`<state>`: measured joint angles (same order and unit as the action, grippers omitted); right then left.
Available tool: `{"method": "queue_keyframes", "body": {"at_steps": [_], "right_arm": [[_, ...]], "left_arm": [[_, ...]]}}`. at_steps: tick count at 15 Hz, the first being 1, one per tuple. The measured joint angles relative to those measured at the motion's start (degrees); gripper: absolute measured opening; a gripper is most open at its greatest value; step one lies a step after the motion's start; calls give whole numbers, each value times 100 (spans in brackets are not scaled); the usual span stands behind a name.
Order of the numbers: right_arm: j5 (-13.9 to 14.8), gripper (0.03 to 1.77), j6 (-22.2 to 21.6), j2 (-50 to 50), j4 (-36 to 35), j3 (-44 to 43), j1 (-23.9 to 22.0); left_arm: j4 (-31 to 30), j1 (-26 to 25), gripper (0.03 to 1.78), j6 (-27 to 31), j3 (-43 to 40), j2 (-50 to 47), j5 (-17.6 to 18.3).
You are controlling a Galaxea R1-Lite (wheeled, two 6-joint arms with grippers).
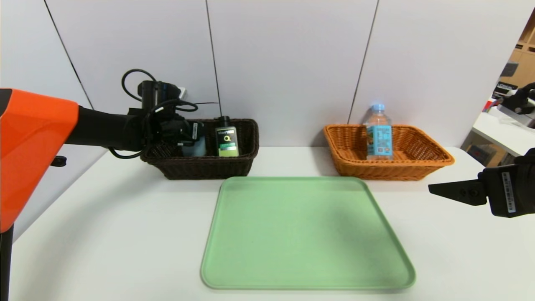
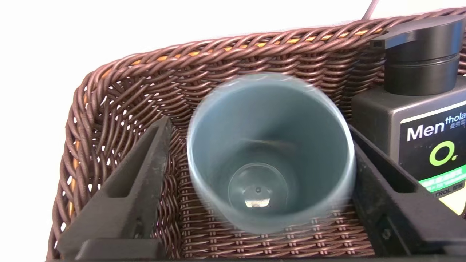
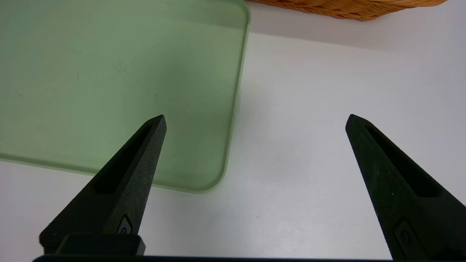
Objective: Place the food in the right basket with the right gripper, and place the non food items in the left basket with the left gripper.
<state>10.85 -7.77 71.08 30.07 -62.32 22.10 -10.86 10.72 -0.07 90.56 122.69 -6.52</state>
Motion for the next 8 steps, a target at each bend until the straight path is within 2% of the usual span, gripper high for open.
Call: {"method": "queue_keyframes", "body": {"at_steps": [4,8], "right_arm": [[0,170,6,-20,7,2,2],[67,170,27,-30,10,-44,-2]], "left_arm": [[21,6,160,12,-7,-88,-1],[69,28,164,211,-35,-577,0]]}}
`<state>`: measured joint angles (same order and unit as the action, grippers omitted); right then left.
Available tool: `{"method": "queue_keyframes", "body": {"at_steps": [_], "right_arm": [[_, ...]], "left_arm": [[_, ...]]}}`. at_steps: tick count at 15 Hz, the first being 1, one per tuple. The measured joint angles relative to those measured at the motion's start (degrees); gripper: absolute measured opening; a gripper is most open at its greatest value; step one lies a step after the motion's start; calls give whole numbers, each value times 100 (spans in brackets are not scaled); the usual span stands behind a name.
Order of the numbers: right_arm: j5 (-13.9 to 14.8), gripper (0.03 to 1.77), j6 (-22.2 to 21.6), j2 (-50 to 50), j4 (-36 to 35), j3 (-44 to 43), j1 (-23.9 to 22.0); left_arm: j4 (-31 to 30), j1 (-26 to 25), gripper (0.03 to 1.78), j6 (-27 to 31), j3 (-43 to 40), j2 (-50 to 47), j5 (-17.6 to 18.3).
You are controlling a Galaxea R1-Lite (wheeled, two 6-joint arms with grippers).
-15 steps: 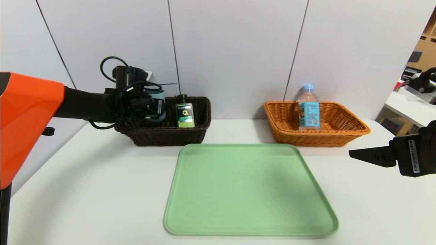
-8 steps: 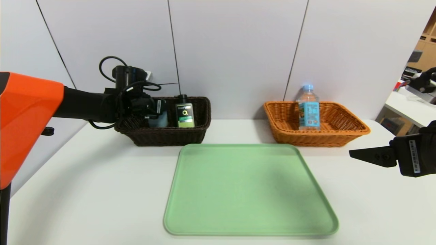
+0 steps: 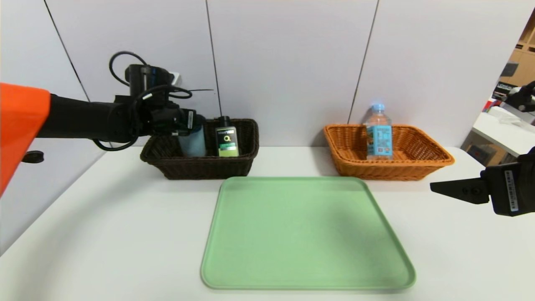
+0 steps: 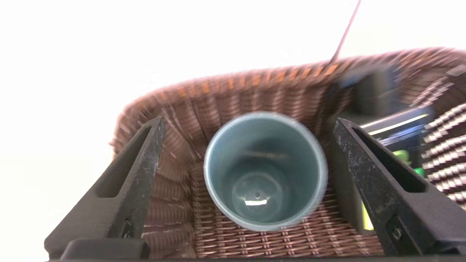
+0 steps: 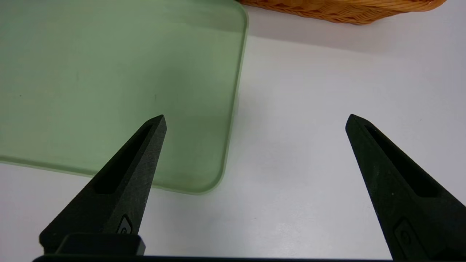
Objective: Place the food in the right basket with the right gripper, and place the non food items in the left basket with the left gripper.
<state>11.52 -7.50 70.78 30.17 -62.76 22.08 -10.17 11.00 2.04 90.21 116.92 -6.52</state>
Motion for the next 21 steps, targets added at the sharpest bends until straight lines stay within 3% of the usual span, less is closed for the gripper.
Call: {"method": "queue_keyframes", "body": {"at_steps": [7,11,15,18,21], "right_arm": [[57,170,33,-33,48,-55,-533],[104,170,39,-140,223,66,-708],[27,170,39,-251,216,419,-592],[9,170,20,-468,216,846,-480],[0,170,-22,-767,205,1135,-679]], "left_arm": [[48,-2,167,113,-1061,-1654,2],[204,27,168,176,-2310,-2929,-34],[234,11,169,199,-3569,-4354,-340],[238,-232,169,228,-4413,-5402,-400],[234,-642,169,212,-5182,-6372,-419]]}}
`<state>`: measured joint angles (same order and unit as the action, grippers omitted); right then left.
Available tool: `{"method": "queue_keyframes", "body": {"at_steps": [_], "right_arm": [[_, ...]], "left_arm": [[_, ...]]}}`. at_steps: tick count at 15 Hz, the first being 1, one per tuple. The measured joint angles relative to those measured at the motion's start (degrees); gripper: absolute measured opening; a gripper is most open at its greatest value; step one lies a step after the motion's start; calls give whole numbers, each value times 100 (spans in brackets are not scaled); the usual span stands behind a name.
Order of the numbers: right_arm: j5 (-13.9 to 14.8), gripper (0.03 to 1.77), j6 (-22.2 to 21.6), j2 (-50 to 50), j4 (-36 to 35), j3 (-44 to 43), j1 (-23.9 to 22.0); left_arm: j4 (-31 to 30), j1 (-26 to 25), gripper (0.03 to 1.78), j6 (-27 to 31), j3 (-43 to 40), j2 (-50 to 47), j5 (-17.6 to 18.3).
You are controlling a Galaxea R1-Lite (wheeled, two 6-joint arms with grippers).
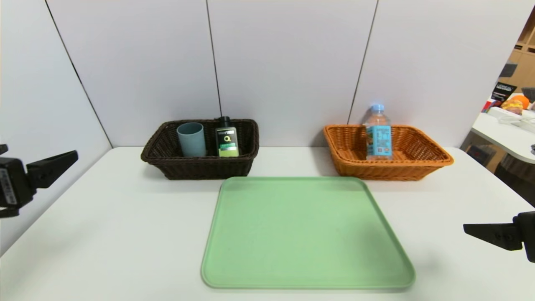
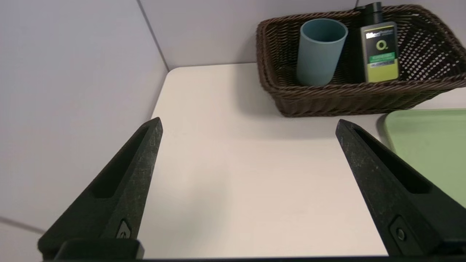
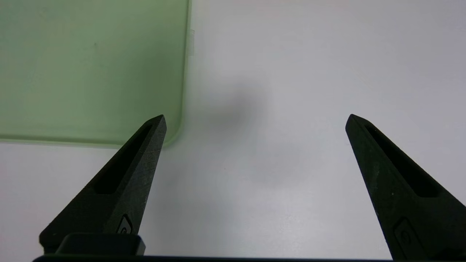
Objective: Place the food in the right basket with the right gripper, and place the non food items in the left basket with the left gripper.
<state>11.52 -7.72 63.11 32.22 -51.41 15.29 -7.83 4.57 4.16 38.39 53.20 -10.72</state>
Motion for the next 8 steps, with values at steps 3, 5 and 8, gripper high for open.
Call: {"method": "queue_keyframes", "body": {"at_steps": [3,5,8], "right_arm": [[-91,170,-7,-319,-4,221,-383],[-96,170,-7,-558,-6,411,-534],[-96,170,-5,-1011,-11,747,-750]], "left_arm": [[-7,-321,169,-26,-625,-814,35],[-5,-391,169,-33,-920,-1280,90],[83,-411,169,9,-1325,-1975,238]]}}
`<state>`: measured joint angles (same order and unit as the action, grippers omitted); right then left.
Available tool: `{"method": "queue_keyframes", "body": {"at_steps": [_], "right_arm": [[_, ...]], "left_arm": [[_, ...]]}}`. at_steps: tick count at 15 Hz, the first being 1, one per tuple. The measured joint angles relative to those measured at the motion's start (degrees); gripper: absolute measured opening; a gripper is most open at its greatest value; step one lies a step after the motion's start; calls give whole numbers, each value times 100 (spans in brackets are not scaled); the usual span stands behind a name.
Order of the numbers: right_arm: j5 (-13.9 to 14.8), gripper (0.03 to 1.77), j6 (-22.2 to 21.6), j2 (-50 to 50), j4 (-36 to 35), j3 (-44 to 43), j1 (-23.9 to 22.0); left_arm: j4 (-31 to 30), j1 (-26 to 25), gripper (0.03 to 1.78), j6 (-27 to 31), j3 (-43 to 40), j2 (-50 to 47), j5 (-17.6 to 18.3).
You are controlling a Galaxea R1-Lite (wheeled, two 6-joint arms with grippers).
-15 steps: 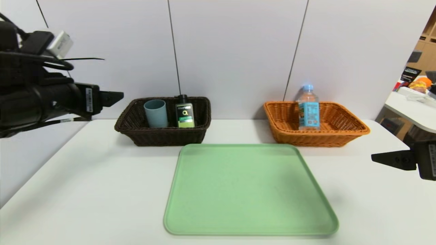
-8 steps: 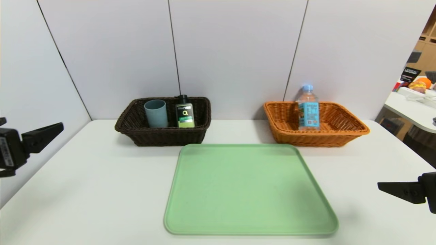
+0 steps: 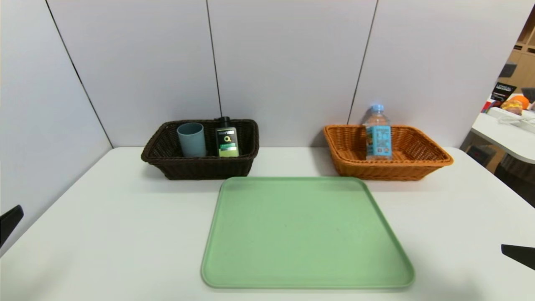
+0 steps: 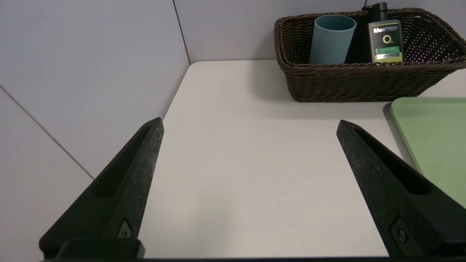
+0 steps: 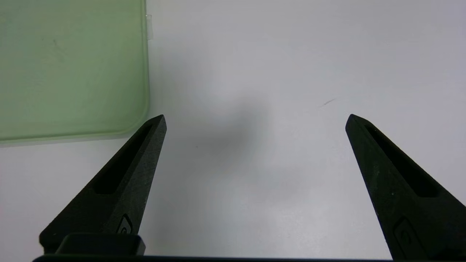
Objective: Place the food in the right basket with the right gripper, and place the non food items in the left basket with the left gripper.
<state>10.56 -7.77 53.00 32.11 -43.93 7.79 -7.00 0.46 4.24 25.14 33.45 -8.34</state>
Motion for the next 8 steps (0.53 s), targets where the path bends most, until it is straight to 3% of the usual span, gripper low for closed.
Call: {"method": "queue_keyframes", "body": {"at_steps": [6,8], "right_arm": [[55,170,30,-1276,-30,367,-389],[160,170,60,-1770,-28,402,-457]], "left_arm": [[1491,-2,169,441,-306,-1551,457],[1732,-2,169,538,-336,-1898,569]]}}
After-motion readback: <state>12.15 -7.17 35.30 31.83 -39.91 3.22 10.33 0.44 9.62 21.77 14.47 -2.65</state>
